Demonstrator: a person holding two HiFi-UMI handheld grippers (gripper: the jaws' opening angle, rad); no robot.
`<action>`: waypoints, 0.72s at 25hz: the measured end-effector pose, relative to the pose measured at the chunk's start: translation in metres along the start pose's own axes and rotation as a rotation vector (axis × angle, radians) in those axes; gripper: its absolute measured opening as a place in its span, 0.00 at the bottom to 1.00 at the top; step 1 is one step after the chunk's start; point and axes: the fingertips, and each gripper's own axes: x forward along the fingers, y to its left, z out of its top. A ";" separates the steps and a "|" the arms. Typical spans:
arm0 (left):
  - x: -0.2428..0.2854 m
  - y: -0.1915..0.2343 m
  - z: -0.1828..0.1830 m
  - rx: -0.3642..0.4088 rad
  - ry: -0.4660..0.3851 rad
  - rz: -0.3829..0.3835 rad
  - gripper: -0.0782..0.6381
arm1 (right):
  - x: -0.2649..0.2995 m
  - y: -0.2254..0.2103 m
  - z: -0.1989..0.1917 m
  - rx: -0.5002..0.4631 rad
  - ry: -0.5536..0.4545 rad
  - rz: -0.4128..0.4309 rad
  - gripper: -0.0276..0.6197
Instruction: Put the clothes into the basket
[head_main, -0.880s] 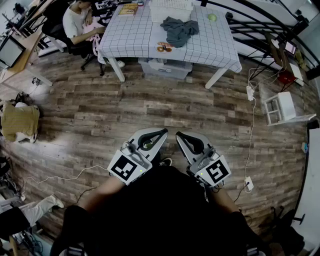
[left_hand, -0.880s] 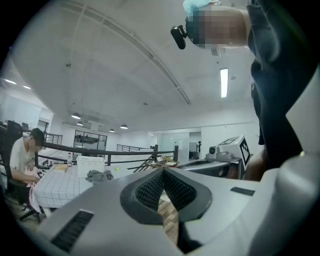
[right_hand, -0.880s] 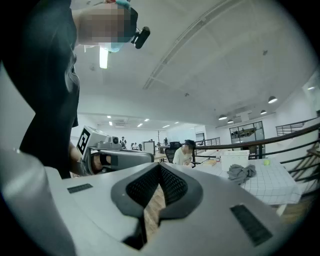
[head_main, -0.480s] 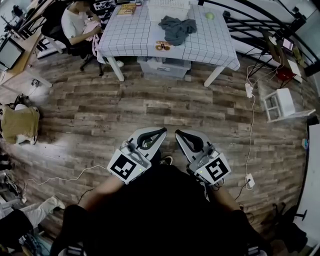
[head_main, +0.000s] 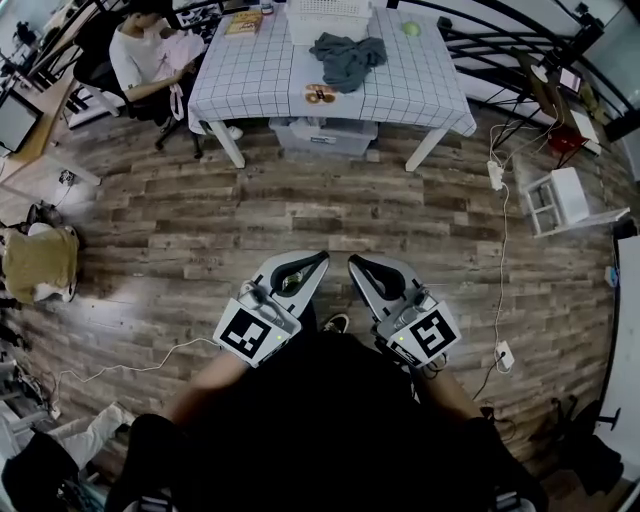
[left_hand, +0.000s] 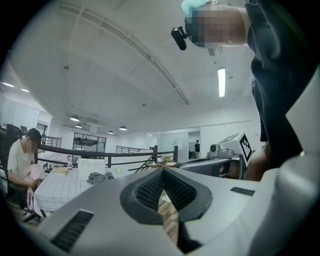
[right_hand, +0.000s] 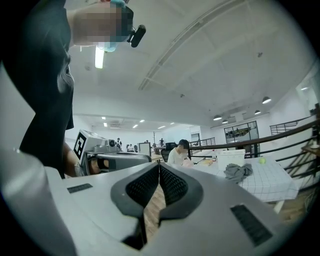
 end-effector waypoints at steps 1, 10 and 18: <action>0.002 0.006 -0.001 -0.003 0.000 0.001 0.11 | 0.004 -0.003 -0.001 0.003 0.002 -0.007 0.07; 0.020 0.065 0.002 -0.019 -0.014 -0.016 0.11 | 0.054 -0.039 0.006 -0.006 0.009 -0.031 0.07; 0.038 0.136 0.012 -0.024 -0.025 -0.036 0.11 | 0.116 -0.074 0.012 -0.007 0.023 -0.045 0.07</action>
